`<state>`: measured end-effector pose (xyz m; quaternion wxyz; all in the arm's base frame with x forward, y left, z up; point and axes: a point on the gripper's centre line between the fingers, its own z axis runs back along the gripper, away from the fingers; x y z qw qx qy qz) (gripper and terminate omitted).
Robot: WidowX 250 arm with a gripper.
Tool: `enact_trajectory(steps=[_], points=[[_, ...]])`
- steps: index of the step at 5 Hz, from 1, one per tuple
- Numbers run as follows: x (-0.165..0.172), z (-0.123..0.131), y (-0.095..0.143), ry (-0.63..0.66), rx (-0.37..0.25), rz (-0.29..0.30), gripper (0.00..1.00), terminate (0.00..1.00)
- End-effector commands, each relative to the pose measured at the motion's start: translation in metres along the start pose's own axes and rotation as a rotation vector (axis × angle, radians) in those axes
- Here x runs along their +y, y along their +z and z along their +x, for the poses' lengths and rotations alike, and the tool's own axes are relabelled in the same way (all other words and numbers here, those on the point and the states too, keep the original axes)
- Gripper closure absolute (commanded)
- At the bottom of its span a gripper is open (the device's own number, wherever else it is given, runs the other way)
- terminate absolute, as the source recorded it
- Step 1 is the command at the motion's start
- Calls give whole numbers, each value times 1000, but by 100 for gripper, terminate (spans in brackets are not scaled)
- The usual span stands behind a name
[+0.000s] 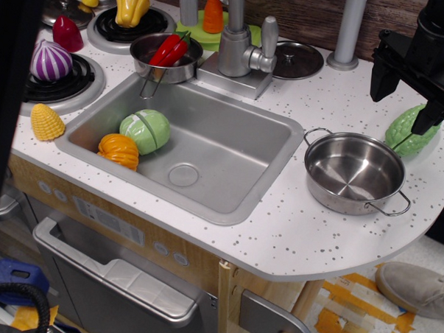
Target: Put green squash in pot or pan
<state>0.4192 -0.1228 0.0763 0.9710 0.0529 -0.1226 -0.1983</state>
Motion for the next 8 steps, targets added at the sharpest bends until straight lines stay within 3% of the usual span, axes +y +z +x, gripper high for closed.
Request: enact_trajectory(steps=[1,2,3,4,8], points=[[0,0,0,0,0,0,0,0],[2,18,3,11,-9,2,0,0],[3,31,-4,34,-39,-50,0,0],[1,37,-14,48,-53,-40,0,0],[5,39,-57,79,-143,-80,0,0]])
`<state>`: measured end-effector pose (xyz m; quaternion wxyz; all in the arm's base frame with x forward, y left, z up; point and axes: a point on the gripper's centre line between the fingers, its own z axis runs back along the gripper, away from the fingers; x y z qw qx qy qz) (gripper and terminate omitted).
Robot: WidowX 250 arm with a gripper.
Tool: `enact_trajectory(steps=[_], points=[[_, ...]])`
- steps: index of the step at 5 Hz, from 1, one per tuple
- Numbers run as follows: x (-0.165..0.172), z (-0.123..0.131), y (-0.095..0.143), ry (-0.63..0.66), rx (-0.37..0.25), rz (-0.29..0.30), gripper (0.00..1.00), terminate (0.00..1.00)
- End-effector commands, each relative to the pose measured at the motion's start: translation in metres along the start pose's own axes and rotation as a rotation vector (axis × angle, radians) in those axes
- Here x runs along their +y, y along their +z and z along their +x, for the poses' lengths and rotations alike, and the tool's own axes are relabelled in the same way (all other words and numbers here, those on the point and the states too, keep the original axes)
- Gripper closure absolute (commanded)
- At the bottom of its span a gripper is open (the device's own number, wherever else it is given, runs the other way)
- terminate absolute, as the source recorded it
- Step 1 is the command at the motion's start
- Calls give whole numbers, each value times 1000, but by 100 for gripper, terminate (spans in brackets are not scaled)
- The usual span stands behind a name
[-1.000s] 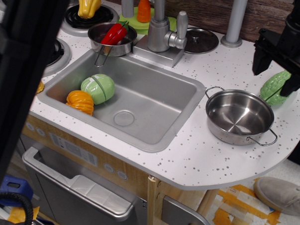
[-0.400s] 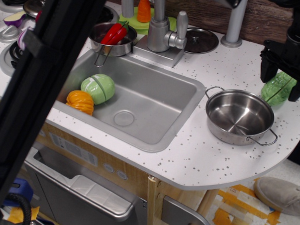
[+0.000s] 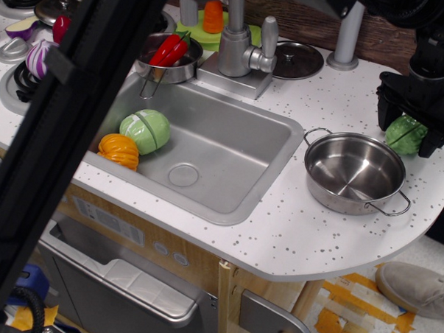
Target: Put green squash in pot or pan
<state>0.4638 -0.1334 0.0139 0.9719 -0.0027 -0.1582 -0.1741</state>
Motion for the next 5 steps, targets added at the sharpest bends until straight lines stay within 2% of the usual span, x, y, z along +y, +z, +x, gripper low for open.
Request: enact_trajectory(steps=[1,2,3,4,5], points=[[6,9,8,23,-73,4,0,0],[9,13,24,8,-47,23,100,0],[22,13,55,-23,15,61,0,0],[30,6,93,-24,102,95,100,0],[28,-15,112,-11,153,120,100,0]])
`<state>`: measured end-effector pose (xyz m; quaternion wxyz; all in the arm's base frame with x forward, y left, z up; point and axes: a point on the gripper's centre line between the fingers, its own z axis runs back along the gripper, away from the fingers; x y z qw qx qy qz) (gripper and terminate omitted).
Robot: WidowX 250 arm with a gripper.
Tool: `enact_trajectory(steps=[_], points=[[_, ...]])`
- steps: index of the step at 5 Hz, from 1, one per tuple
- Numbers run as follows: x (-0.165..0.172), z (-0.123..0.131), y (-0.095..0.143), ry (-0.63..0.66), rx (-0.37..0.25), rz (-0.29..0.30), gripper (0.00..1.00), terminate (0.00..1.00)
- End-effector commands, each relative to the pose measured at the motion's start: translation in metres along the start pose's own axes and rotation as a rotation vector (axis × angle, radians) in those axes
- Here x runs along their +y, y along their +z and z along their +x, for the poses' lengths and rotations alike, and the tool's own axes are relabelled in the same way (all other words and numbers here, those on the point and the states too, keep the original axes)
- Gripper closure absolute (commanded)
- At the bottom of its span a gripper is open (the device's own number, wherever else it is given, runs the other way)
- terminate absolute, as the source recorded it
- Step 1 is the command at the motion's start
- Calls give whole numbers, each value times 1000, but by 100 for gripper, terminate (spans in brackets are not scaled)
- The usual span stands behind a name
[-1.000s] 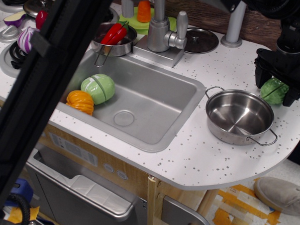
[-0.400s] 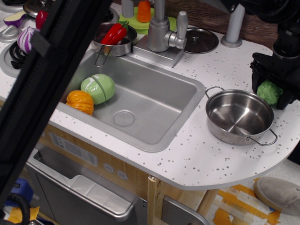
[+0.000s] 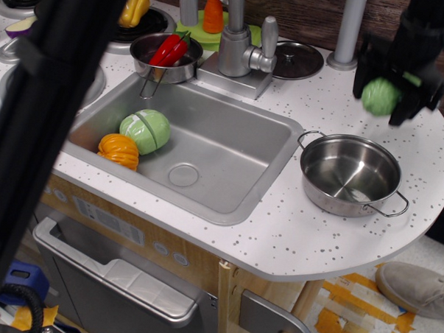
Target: Put green squash in pot or pan
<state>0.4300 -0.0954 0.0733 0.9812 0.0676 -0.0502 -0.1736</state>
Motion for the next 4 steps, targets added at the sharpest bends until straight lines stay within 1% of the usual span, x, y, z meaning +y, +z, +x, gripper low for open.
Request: enact_trajectory(steps=[1,2,3,4], points=[[0,-25,42,59,-68,17,100,0],[-6,-39,33,97,-71,-2,0,0],[-12,-45,21,103,-93,-19,0,0],[-15,-48,17,86,-99,-60,0,0]])
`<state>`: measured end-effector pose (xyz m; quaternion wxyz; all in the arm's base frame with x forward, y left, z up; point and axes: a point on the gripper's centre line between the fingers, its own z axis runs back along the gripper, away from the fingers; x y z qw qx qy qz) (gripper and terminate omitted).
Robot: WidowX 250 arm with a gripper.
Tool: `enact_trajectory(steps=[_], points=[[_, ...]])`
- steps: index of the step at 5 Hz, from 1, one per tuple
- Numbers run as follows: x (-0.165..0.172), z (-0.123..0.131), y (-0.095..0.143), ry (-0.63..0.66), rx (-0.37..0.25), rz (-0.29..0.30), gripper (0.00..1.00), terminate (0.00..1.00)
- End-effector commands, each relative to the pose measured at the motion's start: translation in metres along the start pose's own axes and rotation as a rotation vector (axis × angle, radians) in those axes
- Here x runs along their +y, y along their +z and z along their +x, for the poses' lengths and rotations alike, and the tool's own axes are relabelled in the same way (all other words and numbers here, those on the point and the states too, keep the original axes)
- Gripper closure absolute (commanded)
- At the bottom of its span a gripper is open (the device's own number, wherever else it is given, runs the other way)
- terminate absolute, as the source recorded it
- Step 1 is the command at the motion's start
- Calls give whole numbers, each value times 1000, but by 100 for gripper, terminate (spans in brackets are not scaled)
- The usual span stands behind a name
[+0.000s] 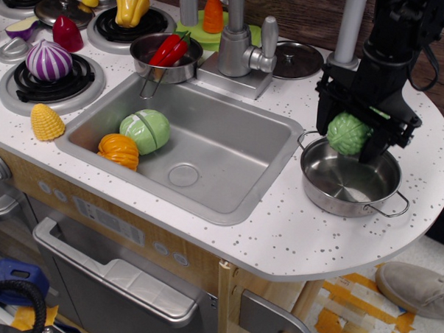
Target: Put green squash in pot or pan
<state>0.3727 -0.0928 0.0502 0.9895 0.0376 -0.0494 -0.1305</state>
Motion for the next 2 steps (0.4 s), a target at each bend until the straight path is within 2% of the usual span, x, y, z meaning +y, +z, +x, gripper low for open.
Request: enact_trajectory(steps=[1,2], points=[[2,9,33,-7,-96,-9,0,0],[2,9,33,-7,-96,-9,0,100]])
